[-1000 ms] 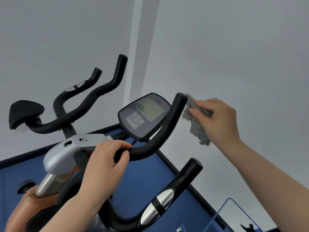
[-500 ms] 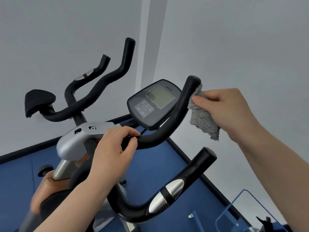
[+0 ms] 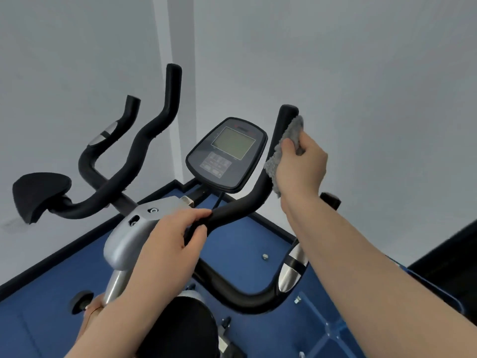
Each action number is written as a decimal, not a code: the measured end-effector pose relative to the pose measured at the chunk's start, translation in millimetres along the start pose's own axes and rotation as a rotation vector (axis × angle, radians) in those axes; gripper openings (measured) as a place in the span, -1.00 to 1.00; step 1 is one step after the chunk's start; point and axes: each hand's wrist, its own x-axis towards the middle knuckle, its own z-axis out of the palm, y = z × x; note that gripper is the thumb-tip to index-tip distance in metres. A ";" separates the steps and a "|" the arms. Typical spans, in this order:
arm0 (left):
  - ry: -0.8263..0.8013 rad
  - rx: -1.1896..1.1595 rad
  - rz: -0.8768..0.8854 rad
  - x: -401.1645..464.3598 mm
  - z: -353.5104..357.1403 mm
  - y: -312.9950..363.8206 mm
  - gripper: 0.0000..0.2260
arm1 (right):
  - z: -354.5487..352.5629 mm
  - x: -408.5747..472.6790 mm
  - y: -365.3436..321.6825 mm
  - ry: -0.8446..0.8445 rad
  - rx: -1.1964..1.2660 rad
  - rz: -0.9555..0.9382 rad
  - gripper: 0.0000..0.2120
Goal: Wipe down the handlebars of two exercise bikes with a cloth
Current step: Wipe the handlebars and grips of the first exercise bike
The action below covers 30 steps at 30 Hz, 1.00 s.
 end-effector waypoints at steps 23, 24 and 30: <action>-0.081 0.106 0.136 -38.7 -22.6 -28.2 -0.62 | -39.0 -103.2 -11.8 -0.264 0.018 0.274 -0.86; -0.083 0.117 0.144 -34.5 -21.9 -25.7 -0.62 | -46.4 -89.7 -22.3 -0.271 -0.080 0.073 -0.82; -0.096 0.230 0.169 -18.2 -7.4 -7.1 -0.52 | -28.5 8.1 -70.7 -0.212 -1.088 -0.874 -0.74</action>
